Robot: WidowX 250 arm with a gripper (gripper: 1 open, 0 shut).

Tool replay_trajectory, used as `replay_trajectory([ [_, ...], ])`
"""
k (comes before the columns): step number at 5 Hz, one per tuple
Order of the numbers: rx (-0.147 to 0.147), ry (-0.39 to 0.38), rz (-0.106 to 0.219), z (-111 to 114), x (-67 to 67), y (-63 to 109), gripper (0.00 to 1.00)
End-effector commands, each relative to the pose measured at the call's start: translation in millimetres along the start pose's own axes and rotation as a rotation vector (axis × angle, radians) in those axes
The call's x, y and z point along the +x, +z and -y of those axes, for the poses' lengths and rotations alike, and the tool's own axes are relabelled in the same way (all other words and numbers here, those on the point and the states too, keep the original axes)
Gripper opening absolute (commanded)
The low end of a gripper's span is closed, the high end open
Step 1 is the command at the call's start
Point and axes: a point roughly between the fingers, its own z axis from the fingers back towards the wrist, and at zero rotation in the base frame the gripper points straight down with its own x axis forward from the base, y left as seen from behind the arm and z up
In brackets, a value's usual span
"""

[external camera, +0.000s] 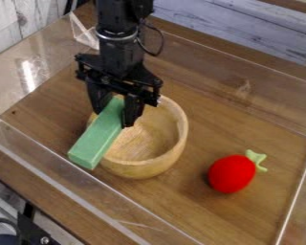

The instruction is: Put the green block in the brown bowl

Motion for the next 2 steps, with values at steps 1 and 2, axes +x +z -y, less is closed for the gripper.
replay_trajectory([
  [1, 0.008, -0.031, 0.035, -4.1, 9.5, 3.4, 0.00],
  [2, 0.011, -0.046, 0.039, -8.1, 13.1, 0.8, 0.00],
])
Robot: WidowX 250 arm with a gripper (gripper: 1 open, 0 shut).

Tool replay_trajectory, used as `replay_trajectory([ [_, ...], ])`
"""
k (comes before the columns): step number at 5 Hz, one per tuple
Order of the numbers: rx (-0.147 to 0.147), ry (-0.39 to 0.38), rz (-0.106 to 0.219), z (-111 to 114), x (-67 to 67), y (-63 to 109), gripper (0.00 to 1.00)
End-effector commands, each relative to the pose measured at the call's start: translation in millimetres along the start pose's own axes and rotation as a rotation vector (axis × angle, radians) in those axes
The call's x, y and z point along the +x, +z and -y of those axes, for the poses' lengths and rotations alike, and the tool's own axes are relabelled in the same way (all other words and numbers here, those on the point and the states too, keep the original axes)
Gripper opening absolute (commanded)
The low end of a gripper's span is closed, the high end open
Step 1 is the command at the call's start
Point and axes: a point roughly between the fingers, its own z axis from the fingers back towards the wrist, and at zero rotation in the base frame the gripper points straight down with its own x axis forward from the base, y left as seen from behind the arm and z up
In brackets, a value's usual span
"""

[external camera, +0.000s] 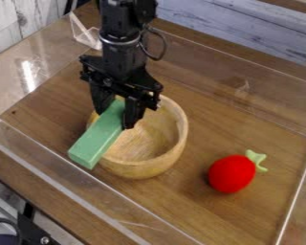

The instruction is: Put the green block in the brown bowl

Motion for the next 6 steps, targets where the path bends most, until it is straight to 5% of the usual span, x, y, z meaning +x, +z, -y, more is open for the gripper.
replay_trajectory([
  [1, 0.009, -0.012, 0.049, -7, 12.4, 9.0, 0.00],
  [3, 0.003, -0.012, 0.045, -11, 16.6, 7.1, 0.00],
  [4, 0.001, -0.009, 0.065, -12, 18.9, 17.0, 1.00],
  [6, -0.004, -0.014, 0.103, -10, 25.4, 42.8, 1.00],
])
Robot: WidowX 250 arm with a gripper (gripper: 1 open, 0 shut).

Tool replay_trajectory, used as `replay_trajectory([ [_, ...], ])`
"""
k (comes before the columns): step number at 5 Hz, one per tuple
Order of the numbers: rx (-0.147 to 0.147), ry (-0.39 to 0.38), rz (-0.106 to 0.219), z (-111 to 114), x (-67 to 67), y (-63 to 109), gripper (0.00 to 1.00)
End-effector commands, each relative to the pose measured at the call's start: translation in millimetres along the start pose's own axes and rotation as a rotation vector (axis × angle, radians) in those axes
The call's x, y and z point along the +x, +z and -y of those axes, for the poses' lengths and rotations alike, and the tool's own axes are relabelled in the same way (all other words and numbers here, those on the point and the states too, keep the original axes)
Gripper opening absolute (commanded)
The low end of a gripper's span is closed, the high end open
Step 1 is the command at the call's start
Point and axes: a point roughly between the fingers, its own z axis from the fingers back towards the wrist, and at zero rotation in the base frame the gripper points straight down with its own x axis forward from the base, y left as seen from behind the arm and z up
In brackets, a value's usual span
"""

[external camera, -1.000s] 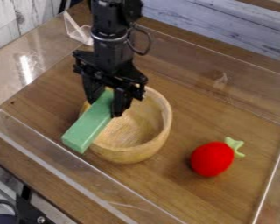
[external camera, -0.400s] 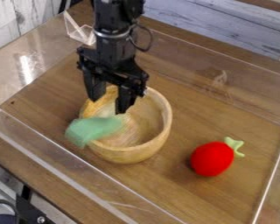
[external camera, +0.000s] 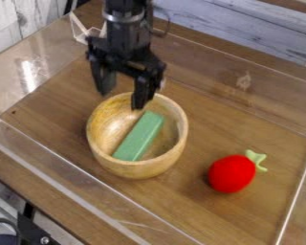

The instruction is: Put the green block in the brown bowl

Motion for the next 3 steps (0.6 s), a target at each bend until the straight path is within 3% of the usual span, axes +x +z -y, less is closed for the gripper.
replay_trajectory([
  [1, 0.017, -0.010, 0.084, 5, 14.2, 32.5, 1.00],
  [2, 0.035, -0.039, 0.095, 13, 17.4, 45.3, 1.00],
  [3, 0.021, -0.059, 0.101, 19, 16.9, 49.9, 1.00],
])
